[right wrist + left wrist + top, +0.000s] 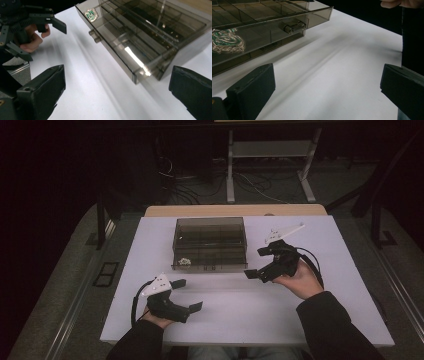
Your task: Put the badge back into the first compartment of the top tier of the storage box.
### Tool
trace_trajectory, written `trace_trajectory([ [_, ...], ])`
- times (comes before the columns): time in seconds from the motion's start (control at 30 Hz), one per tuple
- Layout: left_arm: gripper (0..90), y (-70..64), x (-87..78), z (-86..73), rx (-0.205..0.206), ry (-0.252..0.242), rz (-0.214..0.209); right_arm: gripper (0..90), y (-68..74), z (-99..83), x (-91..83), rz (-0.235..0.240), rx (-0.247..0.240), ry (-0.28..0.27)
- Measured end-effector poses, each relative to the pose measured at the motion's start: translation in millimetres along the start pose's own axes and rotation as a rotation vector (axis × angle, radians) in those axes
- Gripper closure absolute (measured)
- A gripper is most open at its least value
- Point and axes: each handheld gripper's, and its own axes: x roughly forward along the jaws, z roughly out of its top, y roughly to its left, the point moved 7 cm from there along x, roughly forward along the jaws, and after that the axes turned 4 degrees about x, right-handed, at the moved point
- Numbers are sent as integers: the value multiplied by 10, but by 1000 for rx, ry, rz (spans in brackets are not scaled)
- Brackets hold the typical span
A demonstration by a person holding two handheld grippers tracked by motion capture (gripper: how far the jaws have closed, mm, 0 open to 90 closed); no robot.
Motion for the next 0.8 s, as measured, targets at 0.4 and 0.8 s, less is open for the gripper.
trace_trajectory([
  [0.4, 0, 2, -1, -3, 1, 2, 0, 5, -91, -377, -137, -23, 63, -34],
  [0.8, 0, 6, -2, -7, 1, 5, 3, 4, -179, -739, -293, -64, 122, -67],
])
